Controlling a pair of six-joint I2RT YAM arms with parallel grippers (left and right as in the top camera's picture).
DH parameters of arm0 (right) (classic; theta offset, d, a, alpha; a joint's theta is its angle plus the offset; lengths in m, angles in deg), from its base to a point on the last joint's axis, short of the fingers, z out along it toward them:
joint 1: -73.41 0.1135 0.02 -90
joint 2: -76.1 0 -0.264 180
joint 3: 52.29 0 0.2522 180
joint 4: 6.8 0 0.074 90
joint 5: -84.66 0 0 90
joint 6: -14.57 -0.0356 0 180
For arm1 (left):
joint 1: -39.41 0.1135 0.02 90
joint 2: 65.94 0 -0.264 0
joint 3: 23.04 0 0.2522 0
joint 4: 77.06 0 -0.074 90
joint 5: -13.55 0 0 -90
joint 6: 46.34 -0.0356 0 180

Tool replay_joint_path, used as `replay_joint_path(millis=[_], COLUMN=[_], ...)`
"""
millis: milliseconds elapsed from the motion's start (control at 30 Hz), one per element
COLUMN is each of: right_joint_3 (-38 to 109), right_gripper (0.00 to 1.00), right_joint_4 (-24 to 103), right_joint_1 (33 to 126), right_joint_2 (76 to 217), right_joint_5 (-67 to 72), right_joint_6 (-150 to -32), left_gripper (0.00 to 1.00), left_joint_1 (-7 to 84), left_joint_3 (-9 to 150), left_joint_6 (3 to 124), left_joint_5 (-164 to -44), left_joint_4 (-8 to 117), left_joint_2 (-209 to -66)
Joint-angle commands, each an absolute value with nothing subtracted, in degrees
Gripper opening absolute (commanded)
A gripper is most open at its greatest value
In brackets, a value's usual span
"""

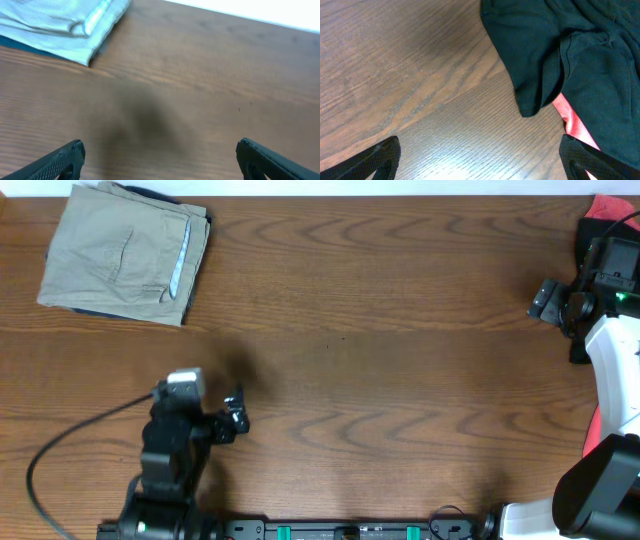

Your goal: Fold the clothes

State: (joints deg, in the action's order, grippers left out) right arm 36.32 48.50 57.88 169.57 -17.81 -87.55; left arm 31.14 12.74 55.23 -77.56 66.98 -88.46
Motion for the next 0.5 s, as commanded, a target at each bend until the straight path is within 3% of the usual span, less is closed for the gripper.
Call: replay_joint_path(millis=[0,467], right_joint_3=[36.6,36.6], right_gripper=[0.99,0.99], right_joint_4=[48.5,48.5], right_joint_1=[57.4,57.4], right_joint_2=[169.0,169.0], right_joint_5=[-18.4,-18.4], right_joint_6=[-87.4,-87.4], left_gripper=[0.98,0.98], left_joint_1=[32.8,39.2], left_joint_3=[10.3,-2.5], left_joint_6=[53.7,53.7], left_joint_5=[-77.1,-82.9], left_joint_4=[67.7,80.4], left_joint_2=[-82.1,-71.1])
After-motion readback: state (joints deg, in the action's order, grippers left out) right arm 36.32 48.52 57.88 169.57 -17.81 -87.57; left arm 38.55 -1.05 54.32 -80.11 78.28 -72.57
